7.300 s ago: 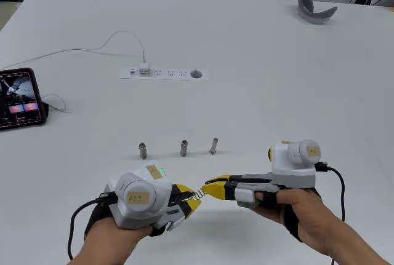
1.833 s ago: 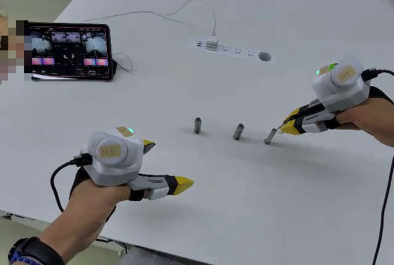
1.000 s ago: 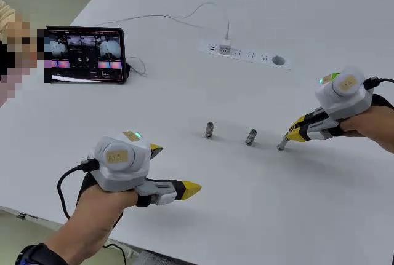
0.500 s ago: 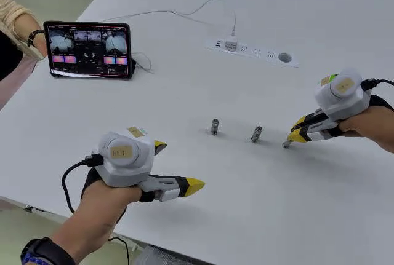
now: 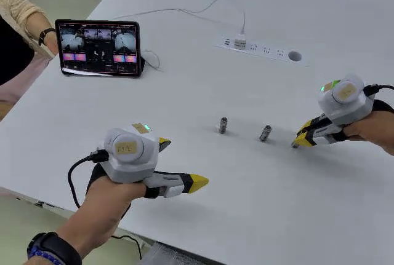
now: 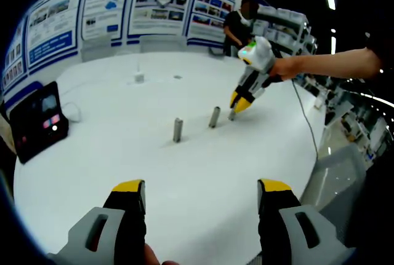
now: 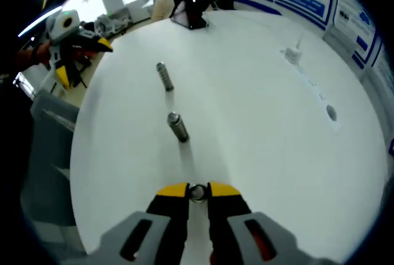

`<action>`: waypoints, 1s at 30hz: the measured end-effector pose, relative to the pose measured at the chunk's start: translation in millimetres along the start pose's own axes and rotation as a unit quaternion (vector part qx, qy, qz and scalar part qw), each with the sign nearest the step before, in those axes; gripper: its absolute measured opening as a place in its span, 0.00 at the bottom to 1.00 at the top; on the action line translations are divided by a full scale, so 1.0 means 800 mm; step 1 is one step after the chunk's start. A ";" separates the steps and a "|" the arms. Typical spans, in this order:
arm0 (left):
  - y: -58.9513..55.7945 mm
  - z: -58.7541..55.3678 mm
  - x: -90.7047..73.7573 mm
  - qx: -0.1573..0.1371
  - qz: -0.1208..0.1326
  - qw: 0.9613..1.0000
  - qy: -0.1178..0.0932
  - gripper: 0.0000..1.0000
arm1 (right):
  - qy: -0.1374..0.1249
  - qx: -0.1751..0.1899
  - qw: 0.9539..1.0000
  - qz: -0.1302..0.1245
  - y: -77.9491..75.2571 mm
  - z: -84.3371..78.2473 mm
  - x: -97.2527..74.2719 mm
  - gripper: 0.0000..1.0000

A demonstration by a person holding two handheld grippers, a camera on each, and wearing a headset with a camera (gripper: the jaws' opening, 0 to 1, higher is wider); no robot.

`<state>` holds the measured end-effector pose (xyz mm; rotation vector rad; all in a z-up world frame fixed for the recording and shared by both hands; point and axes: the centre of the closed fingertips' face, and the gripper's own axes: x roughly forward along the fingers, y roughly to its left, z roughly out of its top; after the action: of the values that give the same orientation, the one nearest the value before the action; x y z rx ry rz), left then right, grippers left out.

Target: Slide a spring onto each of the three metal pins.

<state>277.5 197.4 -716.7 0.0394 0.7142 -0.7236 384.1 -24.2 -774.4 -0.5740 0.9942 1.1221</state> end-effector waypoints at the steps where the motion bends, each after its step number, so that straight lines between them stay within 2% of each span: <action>1: 0.001 0.000 0.000 0.000 0.001 1.000 0.000 0.76 | 0.000 -0.001 1.000 0.000 0.000 0.000 0.001 0.13; 14: -0.004 -0.005 -0.001 -0.004 -0.002 1.000 0.002 0.76 | 0.011 -0.004 1.000 0.005 0.005 -0.005 0.006 0.16; 22: -0.004 -0.003 0.000 -0.005 -0.004 1.000 -0.002 0.76 | 0.016 0.005 1.000 -0.010 0.002 -0.014 -0.001 0.34; 26: -0.006 -0.004 0.000 -0.002 -0.005 1.000 0.001 0.76 | -0.003 0.035 0.999 -0.009 0.005 -0.013 -0.005 0.44; 27: -0.007 -0.004 0.000 -0.001 -0.006 1.000 0.001 0.76 | -0.015 0.043 0.999 -0.010 0.006 -0.011 -0.007 0.45; 30: -0.009 -0.005 0.001 -0.003 -0.008 1.000 0.000 0.76 | -0.028 0.064 0.997 -0.014 0.005 -0.013 -0.011 0.48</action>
<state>270.9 192.7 -718.4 0.0285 0.7172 -0.7366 375.8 -35.5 -771.3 -0.4501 0.9974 1.0359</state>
